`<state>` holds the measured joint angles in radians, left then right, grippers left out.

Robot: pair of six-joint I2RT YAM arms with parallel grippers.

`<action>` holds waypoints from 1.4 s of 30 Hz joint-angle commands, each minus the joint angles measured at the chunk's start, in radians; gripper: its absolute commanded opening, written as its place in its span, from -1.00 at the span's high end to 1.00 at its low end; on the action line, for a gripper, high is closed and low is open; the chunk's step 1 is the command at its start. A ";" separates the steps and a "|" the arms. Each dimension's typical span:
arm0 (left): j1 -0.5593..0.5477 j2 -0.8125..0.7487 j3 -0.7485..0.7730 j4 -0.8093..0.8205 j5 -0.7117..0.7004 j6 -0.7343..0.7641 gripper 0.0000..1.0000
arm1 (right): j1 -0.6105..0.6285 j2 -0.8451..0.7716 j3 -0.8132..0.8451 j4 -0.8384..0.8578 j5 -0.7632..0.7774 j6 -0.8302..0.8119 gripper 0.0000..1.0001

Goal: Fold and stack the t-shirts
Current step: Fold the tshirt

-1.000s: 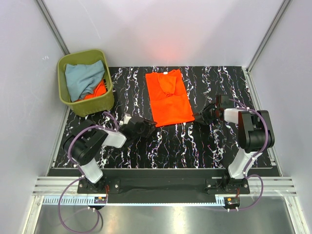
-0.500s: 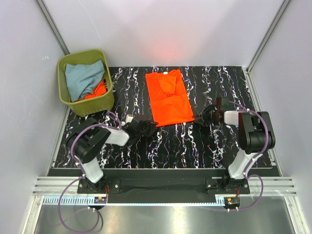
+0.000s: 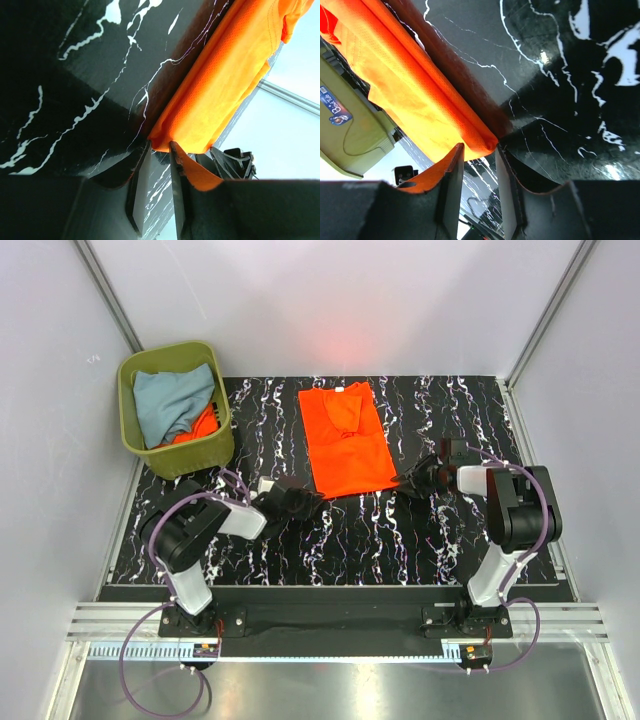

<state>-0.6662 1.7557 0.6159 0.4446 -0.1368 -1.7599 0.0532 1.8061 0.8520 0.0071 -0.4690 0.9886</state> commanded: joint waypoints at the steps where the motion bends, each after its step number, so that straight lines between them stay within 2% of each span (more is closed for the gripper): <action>1: 0.010 0.036 -0.013 -0.031 -0.050 0.008 0.46 | 0.013 0.047 0.001 -0.052 0.067 -0.028 0.22; 4: 0.014 0.039 -0.016 -0.023 -0.050 0.008 0.49 | 0.011 0.062 0.012 -0.052 0.069 -0.025 0.30; 6: 0.019 0.041 -0.016 -0.021 -0.049 0.013 0.62 | 0.013 0.073 0.016 -0.053 0.076 -0.031 0.40; 8: 0.027 0.047 -0.010 -0.017 -0.040 0.040 0.83 | 0.011 0.090 0.030 -0.053 0.078 -0.039 0.86; 9: 0.034 0.050 0.007 -0.026 -0.029 0.059 1.00 | 0.011 0.093 0.035 -0.053 0.079 -0.051 1.00; 12: 0.047 0.047 0.022 -0.061 -0.004 0.122 1.00 | 0.011 0.079 0.033 -0.062 0.076 -0.077 1.00; 16: 0.053 -0.031 0.016 -0.142 0.029 0.227 1.00 | 0.011 -0.003 -0.037 -0.127 0.053 -0.125 1.00; 21: 0.019 -0.218 -0.056 -0.228 0.045 0.307 1.00 | 0.028 -0.213 -0.163 -0.192 0.036 -0.146 1.00; 27: -0.131 -0.526 -0.186 -0.418 -0.016 0.260 1.00 | 0.086 -0.549 -0.310 -0.366 0.061 -0.124 1.00; 32: -0.331 -0.718 -0.242 -0.627 -0.107 0.140 1.00 | 0.264 -0.854 -0.398 -0.534 0.101 -0.015 1.00; 35: -0.418 -0.820 -0.264 -0.722 -0.135 0.065 1.00 | 0.306 -1.009 -0.436 -0.646 0.122 0.016 1.00; 39: -0.446 -0.880 -0.248 -0.790 -0.135 0.054 1.00 | 0.309 -1.096 -0.424 -0.755 0.130 0.005 1.00; 41: -0.444 -0.878 -0.176 -0.836 -0.171 0.109 1.00 | 0.309 -1.090 -0.397 -0.763 0.141 -0.013 1.00; 42: -0.437 -0.863 -0.141 -0.854 -0.191 0.184 1.00 | 0.309 -1.070 -0.377 -0.760 0.159 -0.028 1.00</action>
<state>-1.1080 0.8906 0.3763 -0.3355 -0.2348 -1.6550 0.3546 0.7162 0.4229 -0.6884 -0.3676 0.9726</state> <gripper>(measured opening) 0.012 0.015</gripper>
